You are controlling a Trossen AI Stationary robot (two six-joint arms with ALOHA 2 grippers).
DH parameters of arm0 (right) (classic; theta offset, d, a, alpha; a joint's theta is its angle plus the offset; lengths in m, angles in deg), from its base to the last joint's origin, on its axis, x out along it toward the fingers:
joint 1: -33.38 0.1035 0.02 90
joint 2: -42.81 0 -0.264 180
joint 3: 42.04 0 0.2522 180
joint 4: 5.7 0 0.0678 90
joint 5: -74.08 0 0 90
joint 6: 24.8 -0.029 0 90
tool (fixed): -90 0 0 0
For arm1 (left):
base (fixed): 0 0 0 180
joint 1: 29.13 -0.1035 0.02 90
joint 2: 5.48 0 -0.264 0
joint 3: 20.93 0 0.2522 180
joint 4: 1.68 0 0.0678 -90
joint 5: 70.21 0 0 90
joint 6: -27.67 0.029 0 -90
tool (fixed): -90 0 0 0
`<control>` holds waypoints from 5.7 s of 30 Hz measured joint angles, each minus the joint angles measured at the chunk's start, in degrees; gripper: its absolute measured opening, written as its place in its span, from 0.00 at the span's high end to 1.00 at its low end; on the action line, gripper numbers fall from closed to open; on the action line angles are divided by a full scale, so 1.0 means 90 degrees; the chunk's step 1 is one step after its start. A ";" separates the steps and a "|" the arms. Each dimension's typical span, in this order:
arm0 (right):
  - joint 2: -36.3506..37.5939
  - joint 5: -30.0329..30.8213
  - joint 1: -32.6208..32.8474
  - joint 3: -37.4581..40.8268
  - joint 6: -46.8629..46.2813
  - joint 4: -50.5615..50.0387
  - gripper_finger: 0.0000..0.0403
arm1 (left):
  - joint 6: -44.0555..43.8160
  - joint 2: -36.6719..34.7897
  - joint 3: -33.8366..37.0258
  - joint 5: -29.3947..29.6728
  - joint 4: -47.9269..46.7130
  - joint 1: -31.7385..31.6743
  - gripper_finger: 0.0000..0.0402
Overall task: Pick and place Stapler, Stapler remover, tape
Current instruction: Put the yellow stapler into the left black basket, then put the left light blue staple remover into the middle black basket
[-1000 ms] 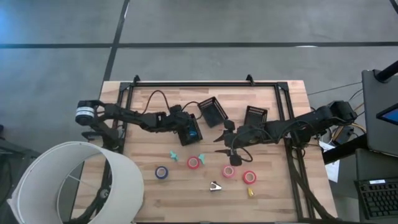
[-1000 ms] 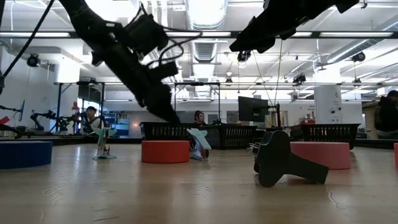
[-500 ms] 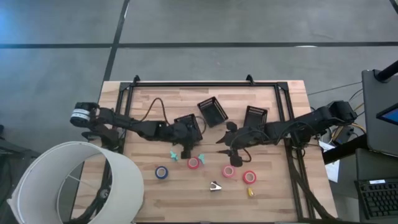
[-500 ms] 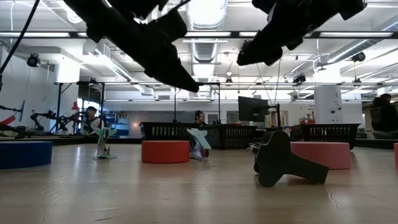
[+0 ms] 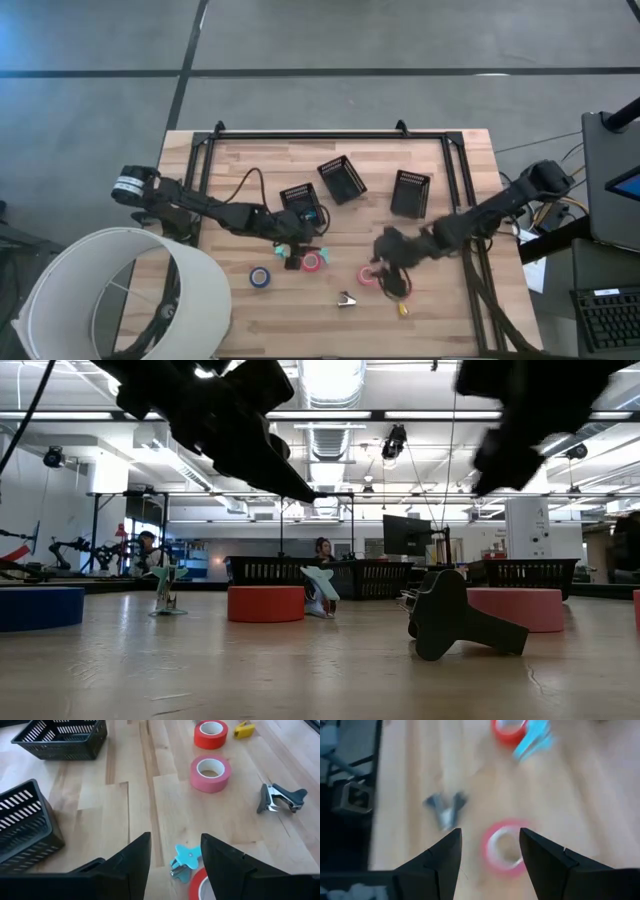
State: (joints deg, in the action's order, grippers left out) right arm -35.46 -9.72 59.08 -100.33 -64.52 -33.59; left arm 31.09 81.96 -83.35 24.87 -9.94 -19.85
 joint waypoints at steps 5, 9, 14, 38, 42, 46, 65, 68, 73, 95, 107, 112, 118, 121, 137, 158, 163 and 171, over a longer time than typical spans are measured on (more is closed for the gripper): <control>-0.0298 0.0019 0.1194 -0.0012 -0.2204 -0.0121 0.52 | 0.0252 0.0000 0.0003 0.0003 0.0005 -0.0002 0.56; -0.0618 0.0004 0.1969 -0.0086 -0.3639 -0.0172 0.52 | 0.0403 0.0000 0.0003 0.0014 0.0006 -0.0002 0.56; -0.1103 -0.0606 0.2450 -0.0404 -0.6002 -0.1171 0.52 | 0.0492 0.0000 -0.0038 0.0056 0.0009 -0.0012 0.56; -0.3139 -0.1018 0.2153 -0.2753 -0.7421 -0.3846 0.52 | 0.1700 0.0005 -0.0382 0.0306 0.0002 -0.0022 0.56; -0.3323 -0.1012 0.2153 -0.2760 -0.7336 -0.3829 0.52 | 0.1822 0.0005 -0.0411 0.0304 0.0002 -0.0022 0.57; -0.3472 -0.0787 0.2143 -0.2718 -0.7348 -0.3871 0.52 | 0.1972 0.0005 -0.0430 0.0304 0.0024 -0.0029 0.57; -0.3705 -0.0525 0.2128 -0.2729 -0.7163 -0.3864 0.60 | 0.2127 0.0005 -0.0430 0.0301 0.0053 -0.0029 0.57; -0.3707 -0.0520 0.2128 -0.2725 -0.6940 -0.3836 0.67 | 0.2213 0.0005 -0.0430 0.0301 0.0053 -0.0029 0.57; -0.3720 -0.0499 0.2127 -0.2826 -0.6825 -0.3864 0.79 | 0.2256 0.0005 -0.0430 0.0301 0.0053 -0.0027 0.57; -0.3409 0.2508 0.0559 -0.3910 -0.0954 -0.3886 0.84 | 0.0096 -0.0013 -0.0415 -0.1800 -0.0260 0.0048 0.57; -0.3371 0.1932 -0.1493 -0.3908 0.3023 -0.3160 0.84 | -0.0884 -0.0678 -0.0393 0.1697 -0.2039 0.0659 0.57; -0.3370 0.0435 -0.2298 -0.3902 0.4603 -0.1586 0.84 | -0.1378 -0.1000 -0.0275 0.2062 -0.2578 0.0702 0.57; -0.3534 -0.0354 -0.2927 -0.3883 0.5202 -0.0232 0.84 | -0.1727 -0.1439 0.0114 0.2881 -0.3197 0.0698 0.57; -0.3696 -0.0336 -0.3160 -0.3881 0.5381 0.0016 0.84 | -0.1990 -0.1643 0.0359 0.2973 -0.3215 0.0692 0.57; -0.4206 -0.0363 -0.3510 -0.3958 0.5637 -0.0077 0.76 | -0.2875 -0.1826 0.0889 0.2887 -0.2950 0.0697 0.57; -0.4190 -0.0351 -0.3460 -0.3956 0.5411 -0.0006 0.54 | -0.2302 -0.1610 0.1071 0.3776 -0.1023 0.0687 0.57; -0.4190 -0.0358 -0.3401 -0.3954 0.5263 -0.0019 0.55 | -0.1821 -0.1350 0.1282 0.3926 -0.0402 0.0687 0.57; -0.3960 -0.0363 -0.3213 -0.4200 0.4779 -0.1207 0.55 | -0.2078 -0.1277 0.1239 0.2320 -0.0444 0.0714 0.57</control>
State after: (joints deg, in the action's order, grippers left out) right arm -71.10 -12.98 30.17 -138.13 -21.51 -44.45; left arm 12.38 70.46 -72.20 45.75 -13.94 -13.42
